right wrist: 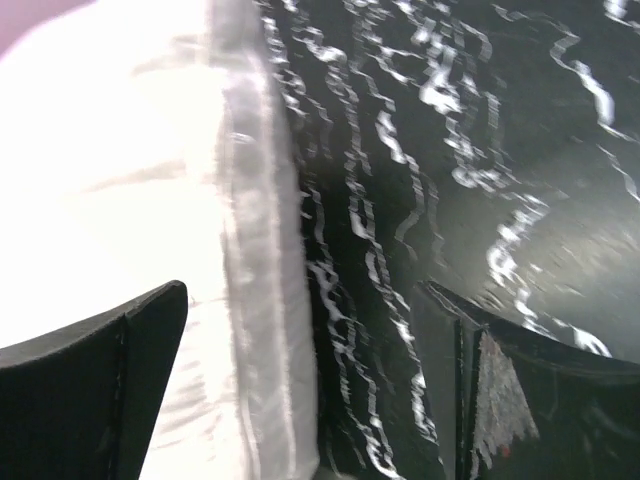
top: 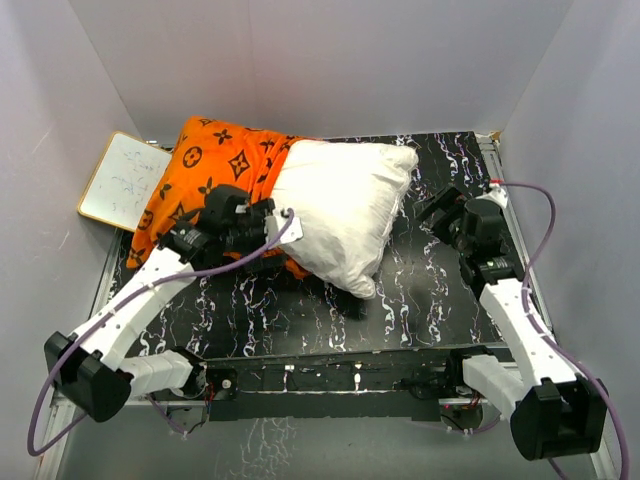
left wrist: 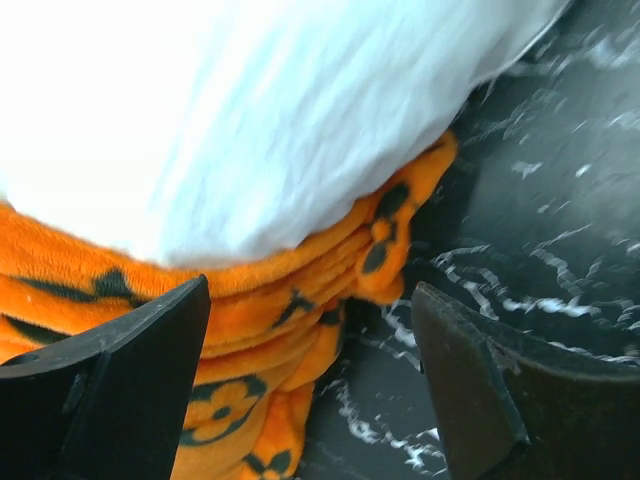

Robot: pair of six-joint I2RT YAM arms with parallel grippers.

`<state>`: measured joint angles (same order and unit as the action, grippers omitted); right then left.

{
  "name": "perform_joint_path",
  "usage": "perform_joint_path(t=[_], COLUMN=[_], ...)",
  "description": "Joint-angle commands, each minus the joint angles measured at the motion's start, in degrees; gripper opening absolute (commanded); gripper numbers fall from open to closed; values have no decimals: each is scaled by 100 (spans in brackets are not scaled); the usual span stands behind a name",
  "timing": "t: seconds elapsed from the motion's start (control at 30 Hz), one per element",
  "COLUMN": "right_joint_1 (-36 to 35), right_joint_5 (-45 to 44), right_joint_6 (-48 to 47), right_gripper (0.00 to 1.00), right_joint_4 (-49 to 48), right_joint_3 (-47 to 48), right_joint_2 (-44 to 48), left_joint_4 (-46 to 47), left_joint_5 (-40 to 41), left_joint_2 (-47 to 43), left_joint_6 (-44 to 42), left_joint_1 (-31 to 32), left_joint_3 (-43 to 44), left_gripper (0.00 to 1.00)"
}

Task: Remove the pillowcase from the pillow
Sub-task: Remove the pillow from the pillowcase.

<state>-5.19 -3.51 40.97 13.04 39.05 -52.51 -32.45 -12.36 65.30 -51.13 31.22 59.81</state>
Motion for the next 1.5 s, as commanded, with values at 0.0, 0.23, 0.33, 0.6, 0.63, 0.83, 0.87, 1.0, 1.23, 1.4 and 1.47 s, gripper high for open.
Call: perform_joint_path(t=[0.0,0.23,0.33,0.6,0.63,0.83,0.87,1.0,1.23,1.4,1.47], right_joint_1=[-29,-35,-30,-436,-518,-773,-771,-633,-413,-421,-420], right_joint_5=[724,948,1248,1248,1225,1246,1298,1894,3232,3503,3595], right_joint_6=[140,325,451,284,242,229,225,140,-70,-79,-102], right_gripper=[98,98,98,98,98,98,98,98,97,66,54], right_joint_4=[-1027,-1580,-1830,-1806,-1771,-1736,-1794,-2066,-2300,-2115,-2107], right_joint_3=[767,1683,2043,2881,2955,3207,3195,3074,3089,3246,3252], right_joint_2=[-436,-1891,-2489,-3470,-3573,-4045,-4096,-4230,-4285,-4425,-4446], left_joint_4=[-733,-82,469,1138,1166,26,-266,-708,-1297,-1254,-1299], left_joint_5=[-1334,482,1449,1333,1411,310,90,-460,-1645,-1670,-1576], left_joint_2=[505,1445,1886,3104,3273,3903,3924,3620,3012,2806,2811], left_joint_6=[1183,1735,1624,1472,1452,1745,1725,1633,1930,2121,2124], left_joint_1=[44,-294,-1216,-4112,-4174,-4132,-3941,-3039,-1795,-1470,-1469], left_joint_3=[1200,3239,3554,4002,3958,3599,3500,2713,1990,2046,2178], left_gripper=[84,92,91,88,87,82,82,82,78,76,75])
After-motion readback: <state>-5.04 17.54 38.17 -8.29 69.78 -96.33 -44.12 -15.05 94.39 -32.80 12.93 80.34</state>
